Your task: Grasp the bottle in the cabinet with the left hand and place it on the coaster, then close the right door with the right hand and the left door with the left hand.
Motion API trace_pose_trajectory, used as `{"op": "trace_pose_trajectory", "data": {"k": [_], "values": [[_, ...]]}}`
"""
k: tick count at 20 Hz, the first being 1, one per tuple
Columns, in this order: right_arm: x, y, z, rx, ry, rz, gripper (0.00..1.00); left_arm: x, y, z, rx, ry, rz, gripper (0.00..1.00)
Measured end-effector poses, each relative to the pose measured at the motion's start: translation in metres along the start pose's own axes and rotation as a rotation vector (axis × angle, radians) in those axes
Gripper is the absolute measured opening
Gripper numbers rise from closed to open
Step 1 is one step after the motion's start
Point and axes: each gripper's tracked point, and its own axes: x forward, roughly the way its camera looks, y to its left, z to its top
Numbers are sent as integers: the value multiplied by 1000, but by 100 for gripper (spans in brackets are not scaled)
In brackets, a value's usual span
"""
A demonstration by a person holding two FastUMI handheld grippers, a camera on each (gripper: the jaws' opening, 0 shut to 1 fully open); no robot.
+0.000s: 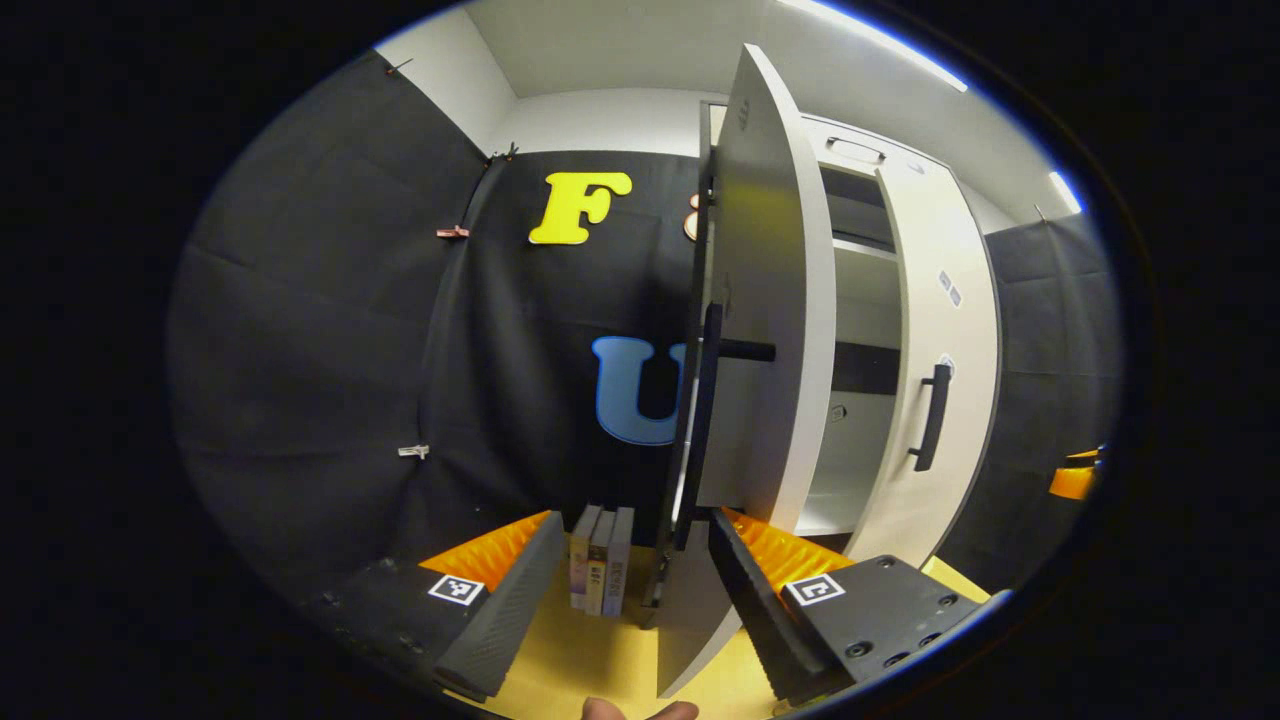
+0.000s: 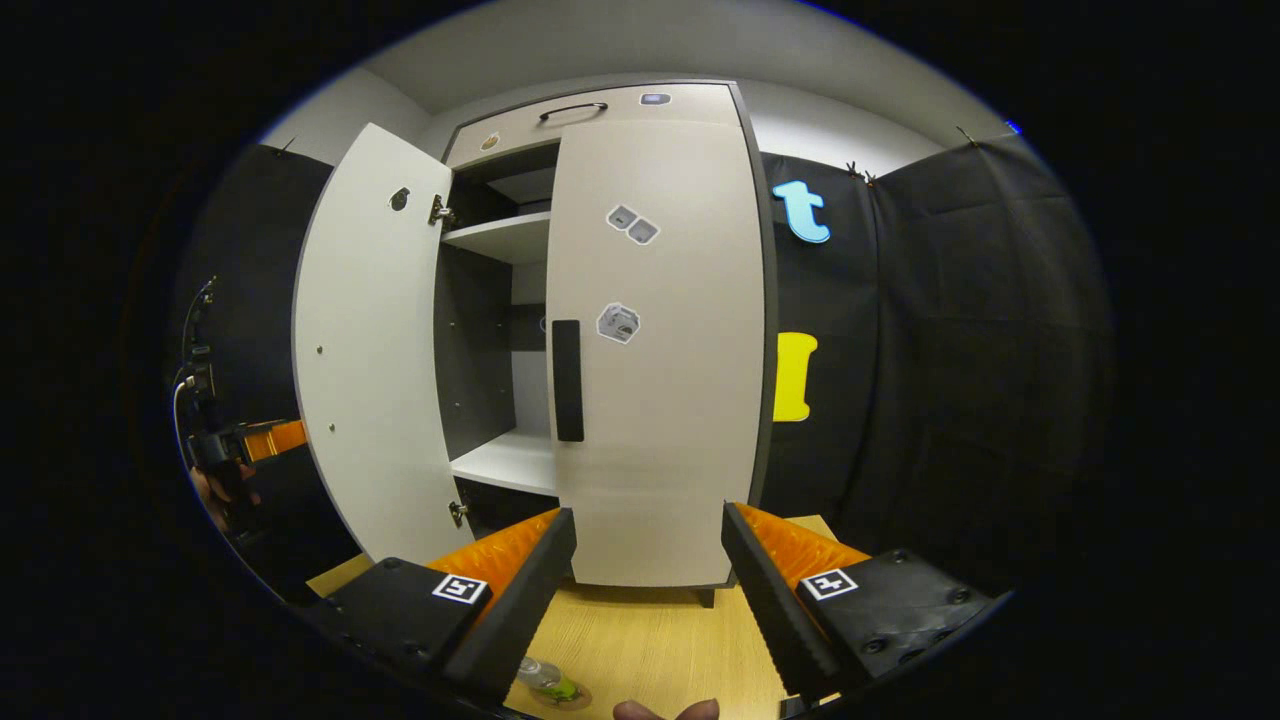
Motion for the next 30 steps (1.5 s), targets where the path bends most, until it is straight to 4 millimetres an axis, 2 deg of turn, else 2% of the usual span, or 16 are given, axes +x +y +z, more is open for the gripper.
{"op": "trace_pose_trajectory", "data": {"k": [5,10,18,20,21,24,25,27,30], "values": [[-1,-26,0,20,2,-15,98,6,-51,-5,8,-5,-10,94],[-5,-55,-9,43,32,-41,98,14,-104,-7,-14,-2,-70,94],[-5,-90,-6,67,42,-64,98,52,-174,-20,51,26,-110,94],[-8,-99,-7,73,44,-72,98,63,-180,-21,74,26,-97,94],[-9,-104,-7,77,45,-77,98,67,-183,-23,80,30,-89,89],[-12,-117,-8,80,43,-91,98,76,-186,-24,40,43,-85,93],[-12,-123,-8,78,38,-101,98,78,-189,-26,20,47,-88,90],[-11,-130,-6,80,35,-110,98,84,-192,-26,-5,52,-91,94],[-11,-134,-6,85,30,-116,99,94,-197,-26,-1,55,-94,94]]}}
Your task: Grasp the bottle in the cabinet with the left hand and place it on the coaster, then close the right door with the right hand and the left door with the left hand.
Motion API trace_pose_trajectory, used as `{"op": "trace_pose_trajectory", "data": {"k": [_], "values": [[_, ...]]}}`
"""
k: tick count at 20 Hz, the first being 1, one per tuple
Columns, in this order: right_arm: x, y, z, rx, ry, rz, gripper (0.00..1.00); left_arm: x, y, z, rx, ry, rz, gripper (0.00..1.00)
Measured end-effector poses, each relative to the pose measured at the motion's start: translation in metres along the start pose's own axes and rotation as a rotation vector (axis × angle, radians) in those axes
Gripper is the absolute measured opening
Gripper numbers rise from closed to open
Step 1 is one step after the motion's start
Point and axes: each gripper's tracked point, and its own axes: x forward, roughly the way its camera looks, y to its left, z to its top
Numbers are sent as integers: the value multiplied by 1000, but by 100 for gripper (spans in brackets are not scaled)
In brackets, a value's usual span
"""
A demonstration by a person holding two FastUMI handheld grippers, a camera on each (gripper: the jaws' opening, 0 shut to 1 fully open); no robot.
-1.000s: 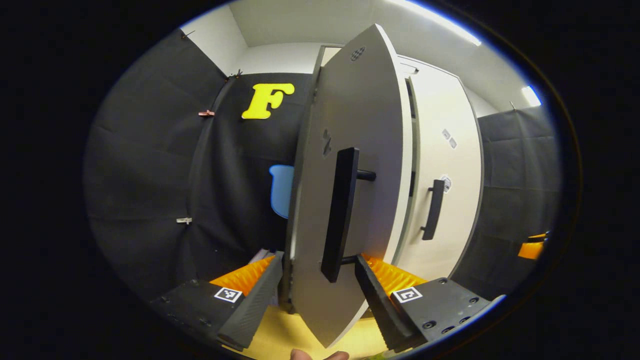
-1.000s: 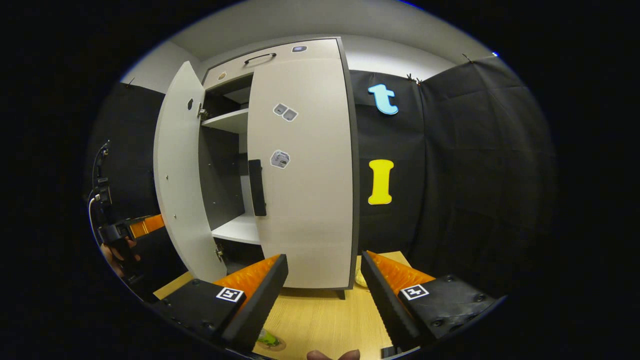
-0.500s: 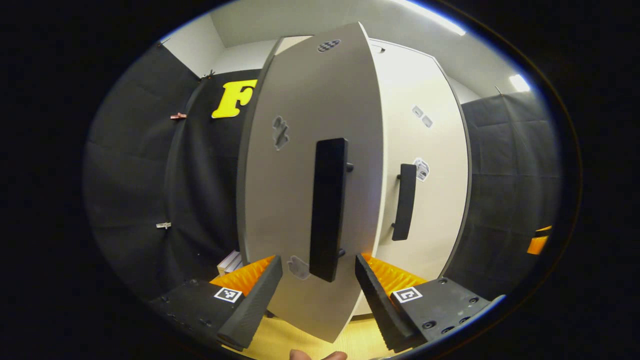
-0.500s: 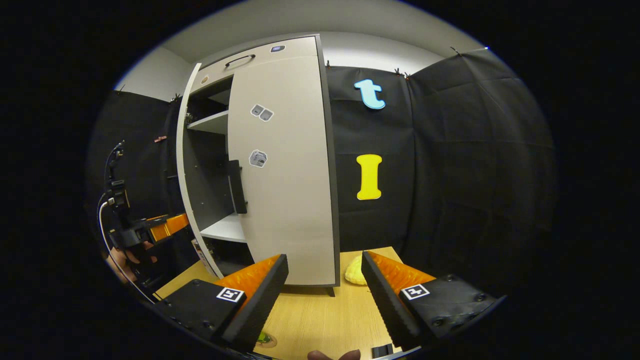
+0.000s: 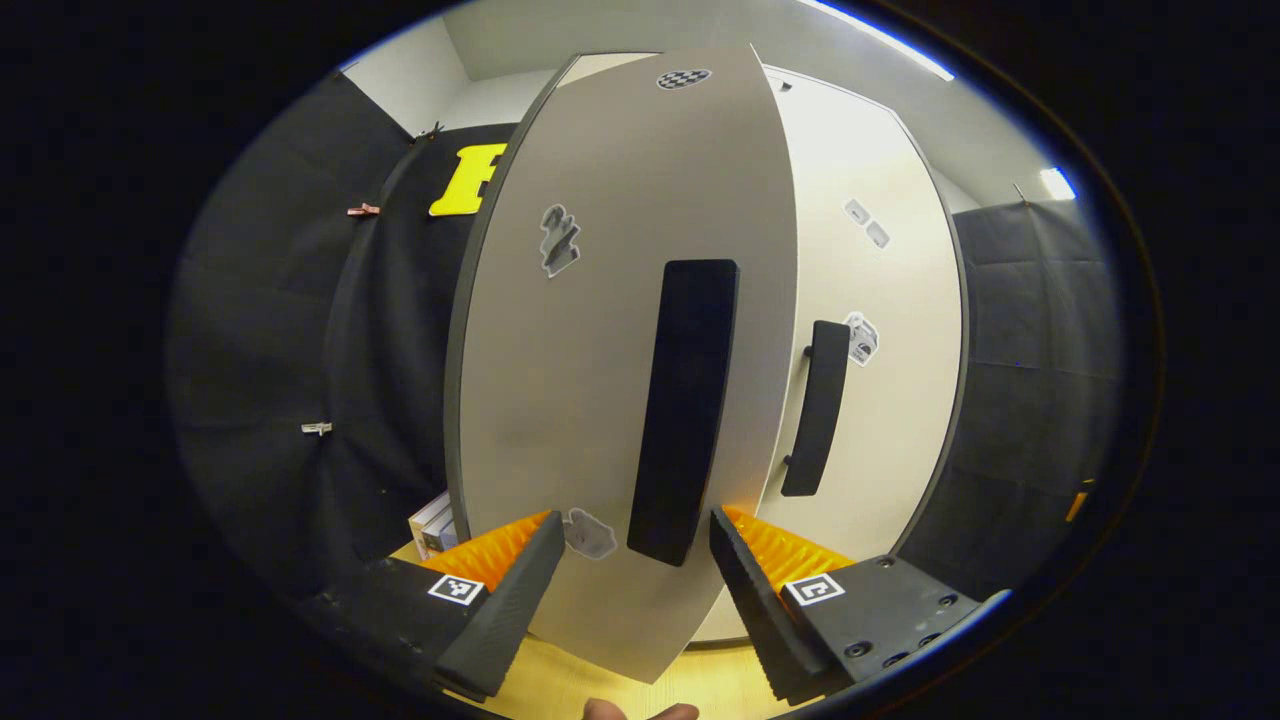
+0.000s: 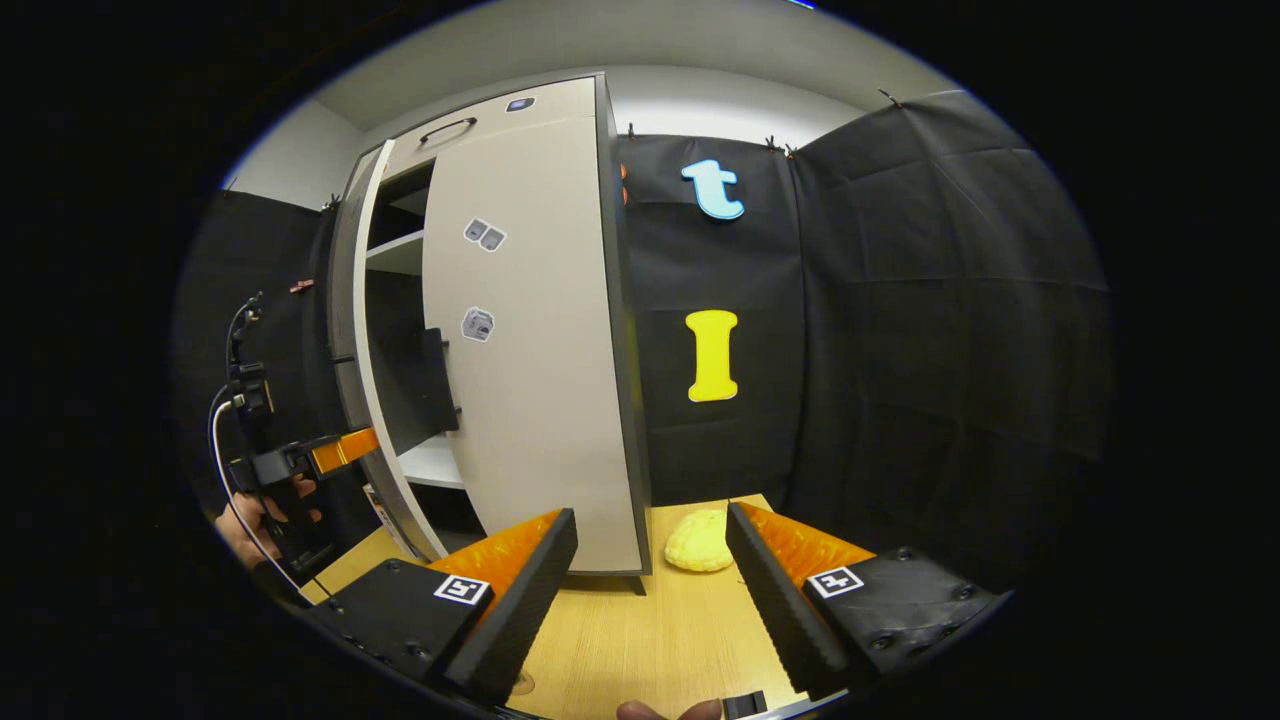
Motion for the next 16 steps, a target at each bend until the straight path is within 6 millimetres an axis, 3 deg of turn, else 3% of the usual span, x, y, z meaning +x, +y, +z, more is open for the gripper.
{"op": "trace_pose_trajectory", "data": {"k": [10,16], "values": [[4,-7,7,17,-14,-12,99,37,-15,-2,22,-2,-9,95],[5,2,11,1,-22,-1,99,38,-17,-3,48,15,-10,94]]}}
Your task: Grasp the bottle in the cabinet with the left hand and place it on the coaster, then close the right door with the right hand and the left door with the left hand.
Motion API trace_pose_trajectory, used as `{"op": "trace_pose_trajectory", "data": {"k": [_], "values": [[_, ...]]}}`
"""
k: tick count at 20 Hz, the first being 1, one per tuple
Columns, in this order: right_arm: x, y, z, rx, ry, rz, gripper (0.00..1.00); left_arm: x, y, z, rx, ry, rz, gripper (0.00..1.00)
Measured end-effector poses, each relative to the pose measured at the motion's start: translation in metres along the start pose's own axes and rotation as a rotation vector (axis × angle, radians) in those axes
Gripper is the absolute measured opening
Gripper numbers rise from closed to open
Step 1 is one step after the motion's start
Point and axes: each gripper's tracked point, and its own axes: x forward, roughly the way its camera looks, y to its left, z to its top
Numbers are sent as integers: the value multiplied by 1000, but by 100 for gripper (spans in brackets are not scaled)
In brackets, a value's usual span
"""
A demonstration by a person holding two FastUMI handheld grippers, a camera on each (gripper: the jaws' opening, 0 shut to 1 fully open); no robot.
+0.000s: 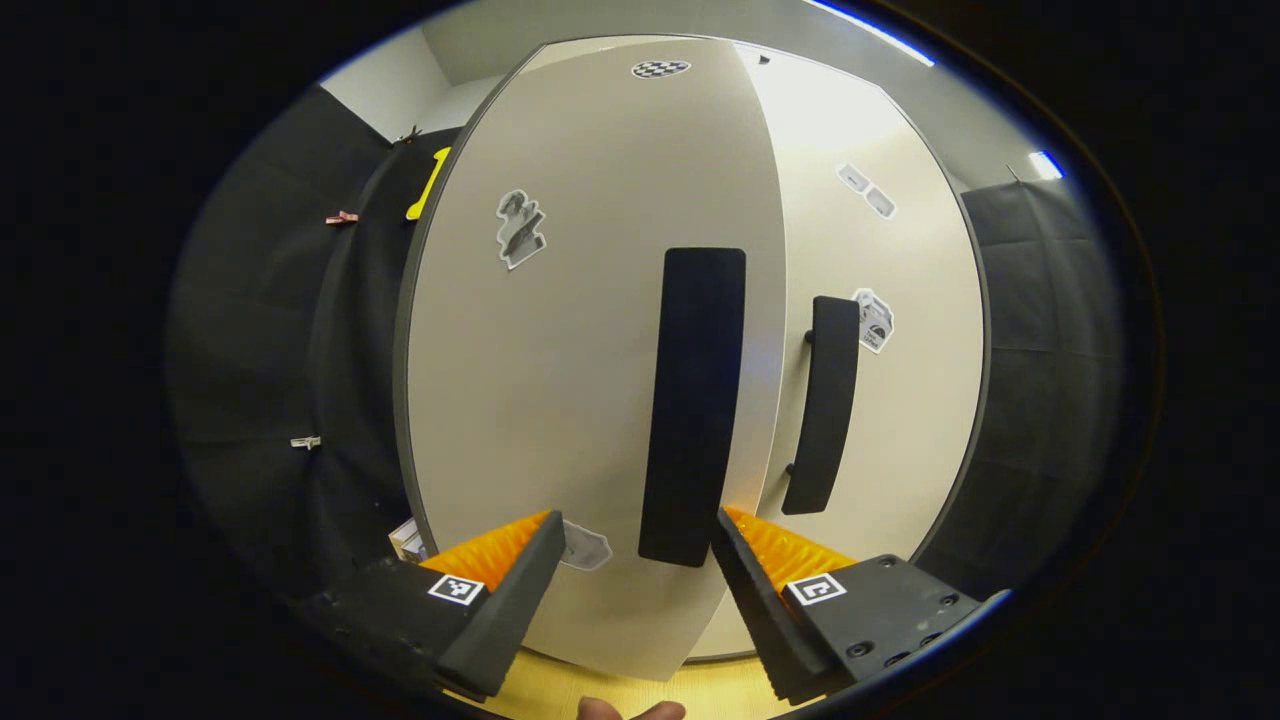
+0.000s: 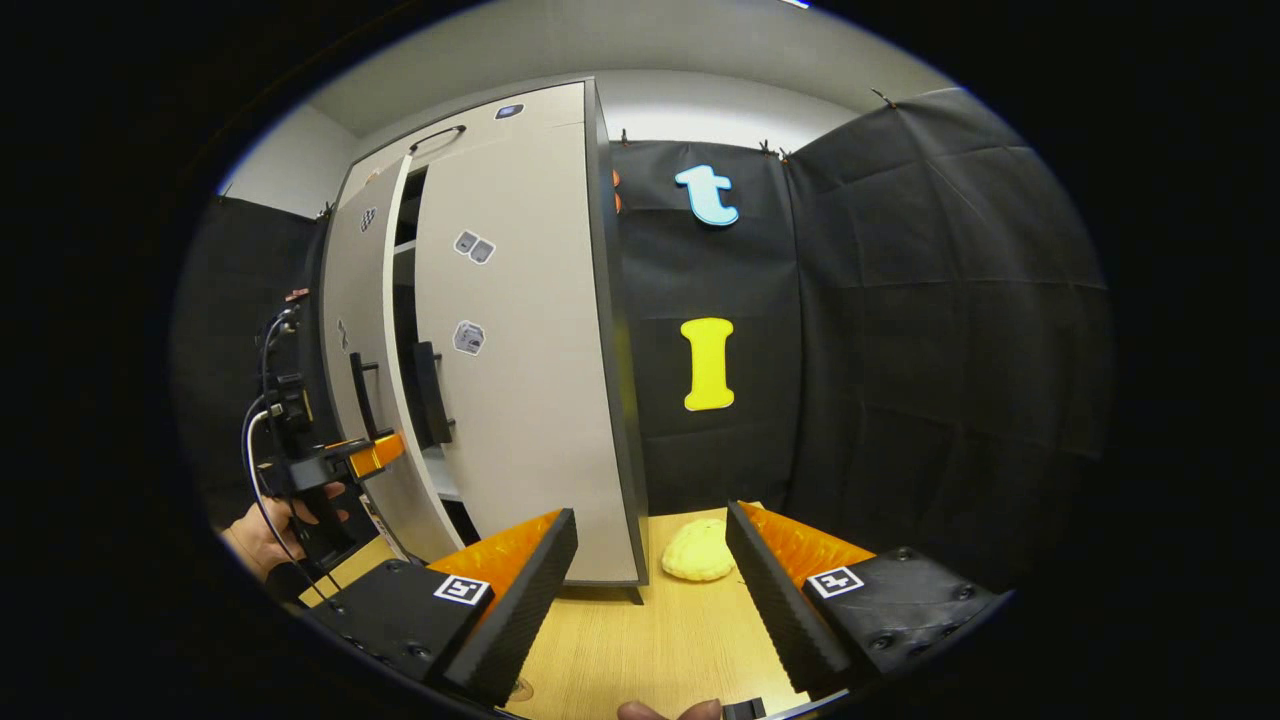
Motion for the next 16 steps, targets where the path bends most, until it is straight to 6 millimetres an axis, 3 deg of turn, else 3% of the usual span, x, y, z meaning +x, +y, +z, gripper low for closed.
{"op": "trace_pose_trajectory", "data": {"k": [1,4,11,16], "values": [[0,3,0,-3,-2,5,99,-4,-1,1,-1,-4,-8,91],[-1,11,2,-11,-6,17,99,-24,-2,10,5,-26,-27,95],[-6,36,11,-10,-29,55,99,-84,-5,25,46,-47,-79,95],[-13,59,20,-25,-54,82,99,-128,3,30,51,-34,-65,95]]}}
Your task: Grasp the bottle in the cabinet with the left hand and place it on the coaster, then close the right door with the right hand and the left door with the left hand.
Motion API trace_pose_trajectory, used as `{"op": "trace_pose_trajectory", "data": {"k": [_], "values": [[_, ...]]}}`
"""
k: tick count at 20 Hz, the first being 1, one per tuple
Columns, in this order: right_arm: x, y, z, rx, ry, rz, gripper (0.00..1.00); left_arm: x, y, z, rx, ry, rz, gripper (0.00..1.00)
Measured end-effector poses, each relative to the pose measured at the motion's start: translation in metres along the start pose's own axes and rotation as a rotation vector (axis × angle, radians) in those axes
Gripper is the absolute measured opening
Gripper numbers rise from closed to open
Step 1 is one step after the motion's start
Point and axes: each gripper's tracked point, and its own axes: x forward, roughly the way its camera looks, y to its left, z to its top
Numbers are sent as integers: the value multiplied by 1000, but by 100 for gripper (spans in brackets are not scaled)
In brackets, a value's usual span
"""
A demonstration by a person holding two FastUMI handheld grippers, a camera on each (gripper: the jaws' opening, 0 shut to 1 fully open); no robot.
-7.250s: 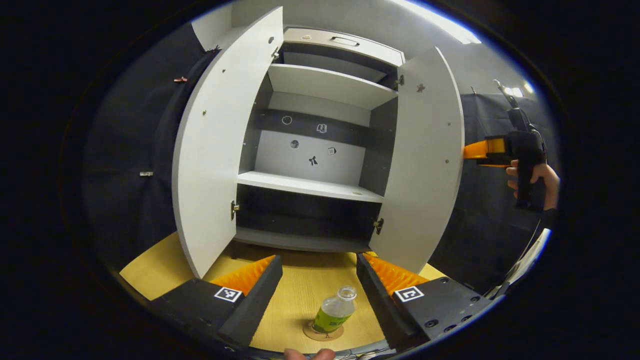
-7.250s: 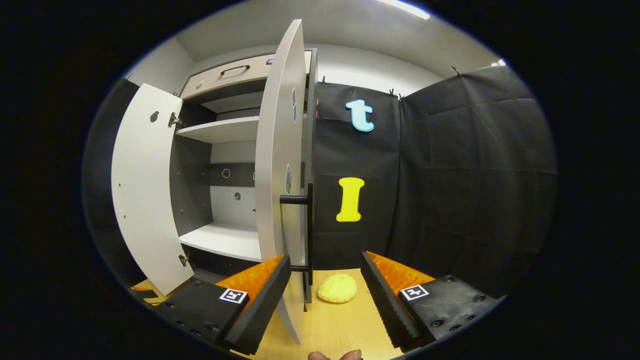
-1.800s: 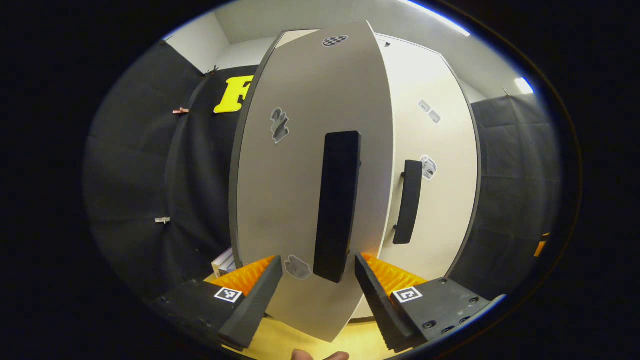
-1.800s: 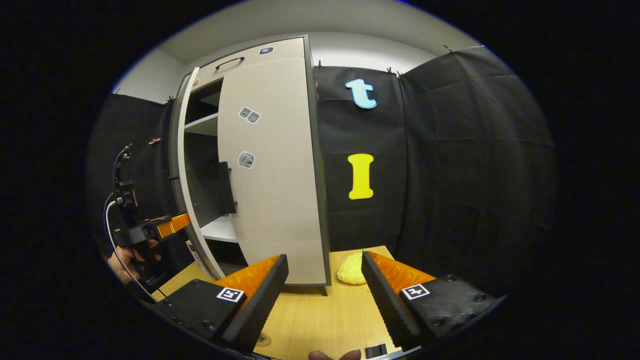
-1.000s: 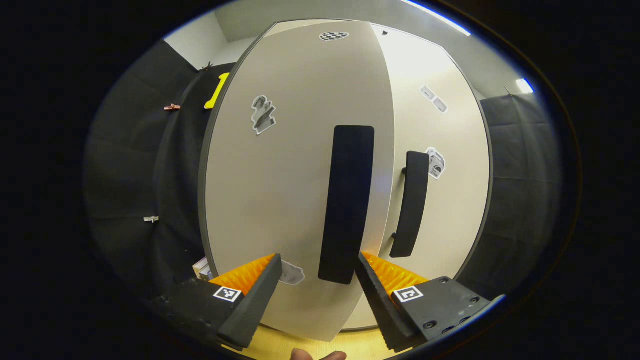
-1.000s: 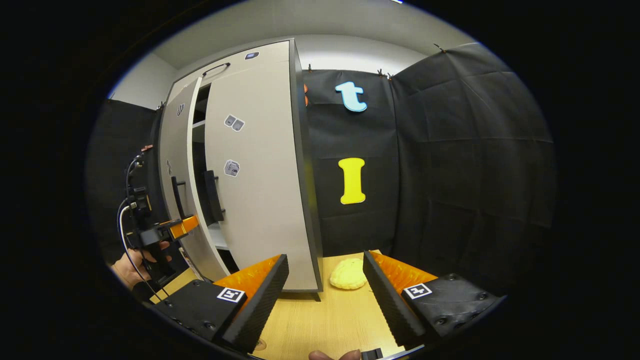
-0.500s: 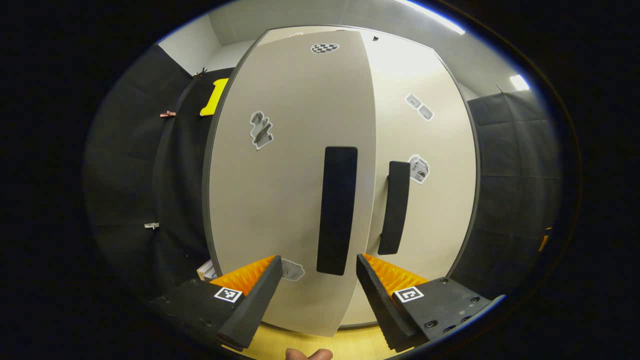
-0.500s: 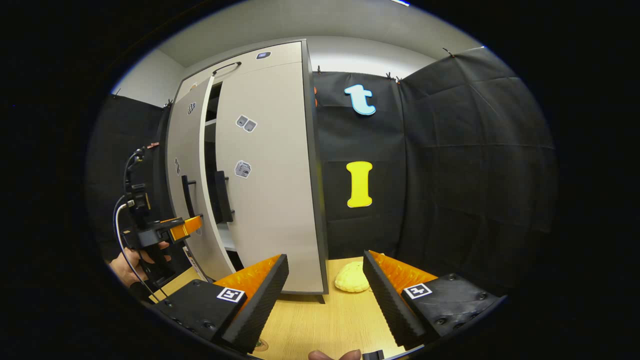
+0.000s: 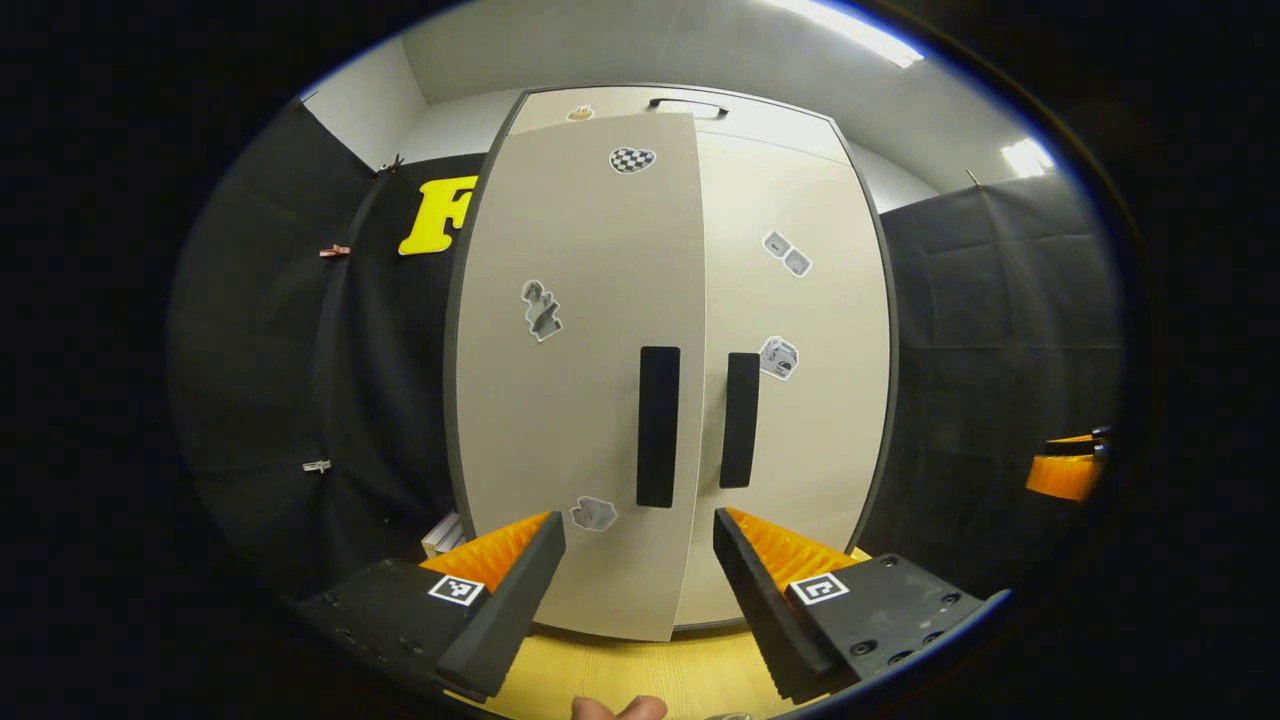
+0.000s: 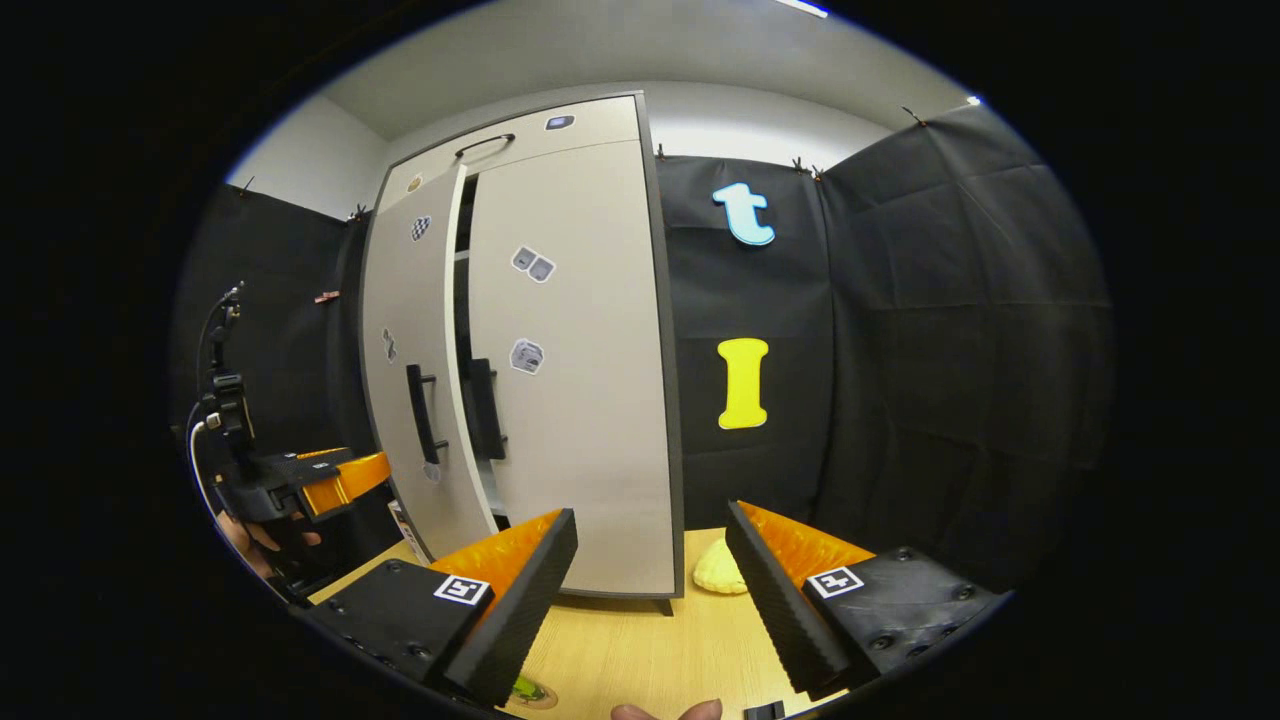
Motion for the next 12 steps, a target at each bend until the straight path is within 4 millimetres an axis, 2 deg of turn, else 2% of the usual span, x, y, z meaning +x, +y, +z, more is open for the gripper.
{"op": "trace_pose_trajectory", "data": {"k": [7,12], "values": [[-13,32,7,-12,-24,25,99,-59,15,5,-12,-17,46,95],[-19,52,7,-30,-29,35,99,-88,25,1,-50,-15,63,95]]}}
